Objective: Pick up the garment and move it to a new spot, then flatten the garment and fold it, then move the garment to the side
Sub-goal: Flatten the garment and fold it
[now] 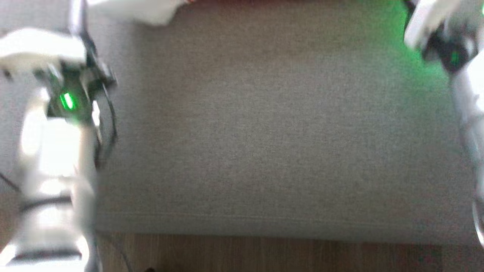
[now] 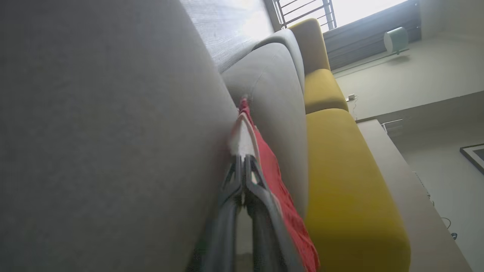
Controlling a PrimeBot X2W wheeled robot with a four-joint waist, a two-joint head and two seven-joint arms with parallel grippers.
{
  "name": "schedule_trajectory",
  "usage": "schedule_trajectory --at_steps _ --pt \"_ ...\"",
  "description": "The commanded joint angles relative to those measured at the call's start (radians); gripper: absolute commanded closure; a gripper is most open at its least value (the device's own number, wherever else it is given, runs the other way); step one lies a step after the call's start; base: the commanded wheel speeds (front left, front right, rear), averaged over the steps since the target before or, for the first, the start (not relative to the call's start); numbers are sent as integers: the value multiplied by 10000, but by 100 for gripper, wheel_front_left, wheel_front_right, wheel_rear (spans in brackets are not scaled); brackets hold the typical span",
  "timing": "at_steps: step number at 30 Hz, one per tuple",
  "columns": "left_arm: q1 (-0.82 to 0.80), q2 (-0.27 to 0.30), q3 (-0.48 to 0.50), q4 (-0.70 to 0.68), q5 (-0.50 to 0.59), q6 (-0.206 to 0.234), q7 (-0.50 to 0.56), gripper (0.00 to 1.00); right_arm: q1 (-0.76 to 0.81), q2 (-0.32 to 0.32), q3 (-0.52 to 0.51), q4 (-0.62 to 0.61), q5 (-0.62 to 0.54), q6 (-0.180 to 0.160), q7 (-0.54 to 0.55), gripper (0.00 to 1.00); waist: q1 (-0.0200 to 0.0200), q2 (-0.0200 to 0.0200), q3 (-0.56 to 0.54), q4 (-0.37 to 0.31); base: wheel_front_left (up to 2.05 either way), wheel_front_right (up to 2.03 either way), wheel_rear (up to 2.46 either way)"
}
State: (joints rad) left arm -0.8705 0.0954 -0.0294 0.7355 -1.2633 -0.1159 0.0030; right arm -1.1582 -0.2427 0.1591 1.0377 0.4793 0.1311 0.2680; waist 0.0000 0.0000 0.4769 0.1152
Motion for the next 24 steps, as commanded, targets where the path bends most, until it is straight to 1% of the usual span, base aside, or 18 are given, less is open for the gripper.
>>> schedule_trajectory --at_steps 1,4,6,11,15,20,21,24 --pt "665 398 120 -771 -120 -97 148 100 588 -275 335 -637 381 -4 168 100 0 0 -404 134 0 0 0" --pt "2470 393 -22 -1827 -149 -103 349 100 2026 -828 679 -1435 1196 -4 304 100 0 0 -781 173 0 0 0" --pt "3529 375 -71 -2607 -193 3 474 100 2953 -1171 753 -2072 1660 -4 262 100 0 0 -1000 147 0 0 0" --pt "5657 360 217 -4822 -537 670 625 100 4900 -1767 518 -3693 2280 -4 -140 100 0 0 -1463 -120 0 0 0" --pt "7103 455 421 -6720 -747 1308 869 100 6198 -1934 -4 -4778 2475 -4 -256 100 0 0 -1845 -317 0 0 0" --pt "8953 643 436 -8941 -768 2174 1288 100 7684 -1913 -763 -6189 2409 -4 65 100 0 0 -2123 -491 0 0 0" --pt "8953 643 436 -8941 -768 2174 1288 100 7684 -1913 -763 -6189 2409 -4 65 100 0 0 -2123 -491 0 0 0" --pt "9916 638 411 -9986 -743 2591 1395 100 8598 -1826 -1272 -7111 2235 -4 471 100 0 0 -2158 -538 0 0 0"
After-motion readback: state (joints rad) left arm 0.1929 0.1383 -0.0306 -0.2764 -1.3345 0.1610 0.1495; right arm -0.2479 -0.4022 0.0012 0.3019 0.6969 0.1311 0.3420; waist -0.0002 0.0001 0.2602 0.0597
